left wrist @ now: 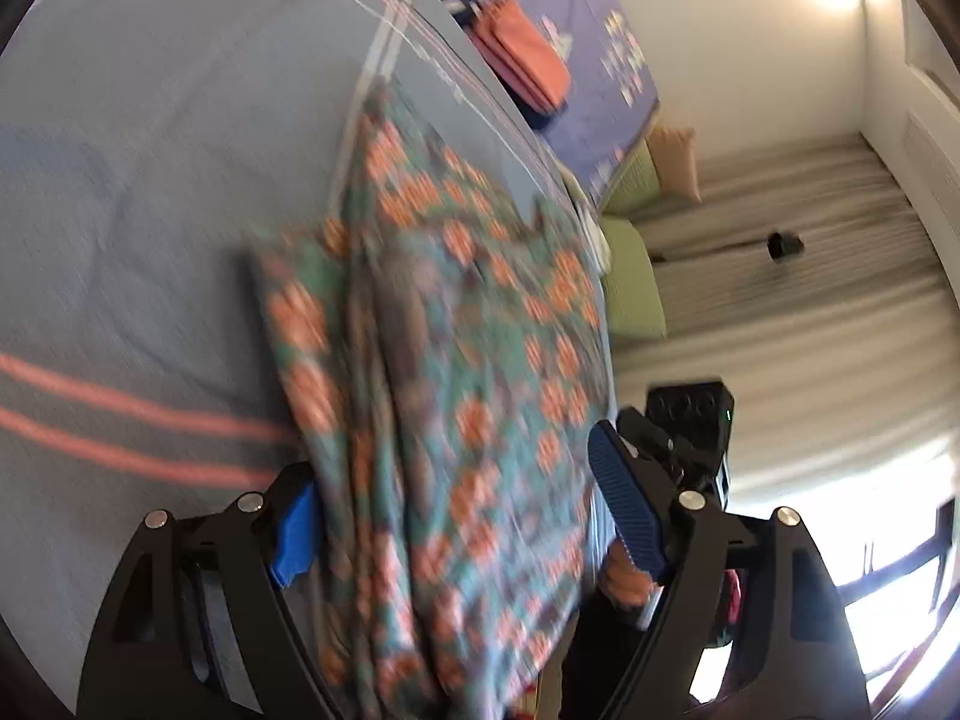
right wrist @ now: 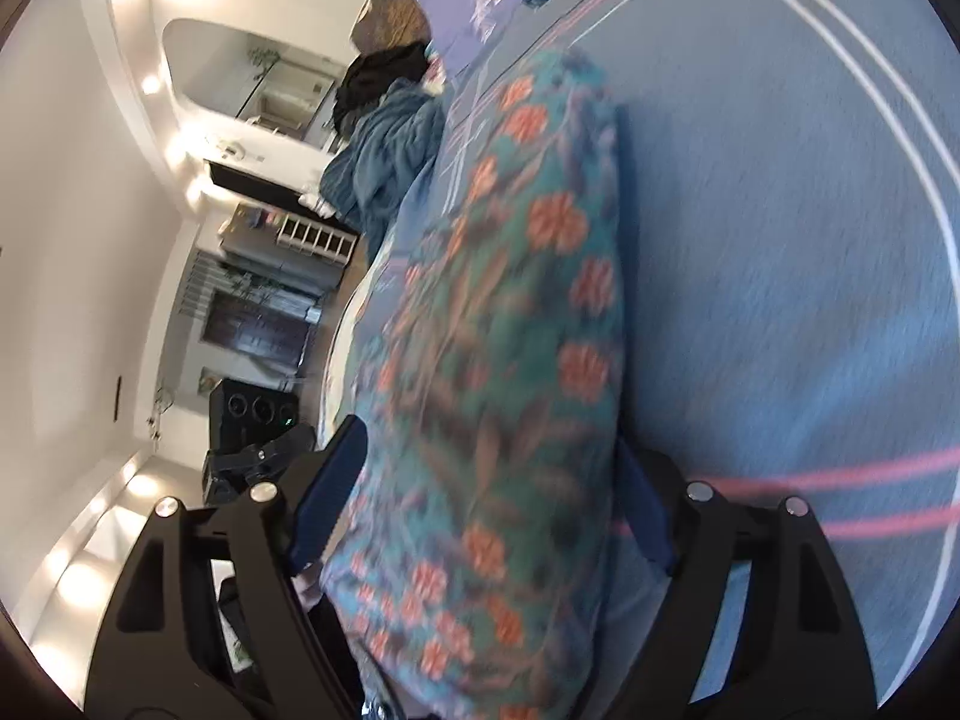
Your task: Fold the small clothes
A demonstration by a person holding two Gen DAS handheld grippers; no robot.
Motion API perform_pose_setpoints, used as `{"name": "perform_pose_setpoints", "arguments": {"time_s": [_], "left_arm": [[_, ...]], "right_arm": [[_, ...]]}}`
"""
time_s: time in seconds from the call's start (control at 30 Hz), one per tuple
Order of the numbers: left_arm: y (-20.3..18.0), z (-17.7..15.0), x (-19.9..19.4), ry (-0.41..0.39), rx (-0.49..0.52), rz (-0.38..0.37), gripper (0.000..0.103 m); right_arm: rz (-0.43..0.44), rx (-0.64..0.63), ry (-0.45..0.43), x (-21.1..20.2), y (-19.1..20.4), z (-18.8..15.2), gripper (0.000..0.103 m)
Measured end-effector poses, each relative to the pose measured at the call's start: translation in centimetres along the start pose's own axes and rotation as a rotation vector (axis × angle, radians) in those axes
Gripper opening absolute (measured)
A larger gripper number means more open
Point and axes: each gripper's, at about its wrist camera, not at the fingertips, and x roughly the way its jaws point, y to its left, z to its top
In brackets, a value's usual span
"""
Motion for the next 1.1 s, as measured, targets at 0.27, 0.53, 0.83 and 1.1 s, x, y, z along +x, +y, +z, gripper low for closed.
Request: {"name": "perform_pose_setpoints", "arguments": {"time_s": [0.27,0.53,0.83,1.1], "left_arm": [[-0.7,2.2,2.9,0.006,0.024,-0.020,0.079],[-1.0,2.0,3.1,0.047,0.046,-0.040,0.079],[-2.2,3.4,5.2,0.035,0.104,0.019,0.065],[-1.8,2.7,4.4,0.006,0.113,0.001,0.026]], "right_arm": [[0.084,-0.008,0.095,2.4,0.1,3.4,0.079],[0.068,-0.055,0.097,1.3,0.6,1.2,0.075],[-0.021,-0.055,0.065,2.3,0.9,1.9,0.051],[-0.224,-0.146,-0.033,1.9,3.3,0.1,0.029]]}}
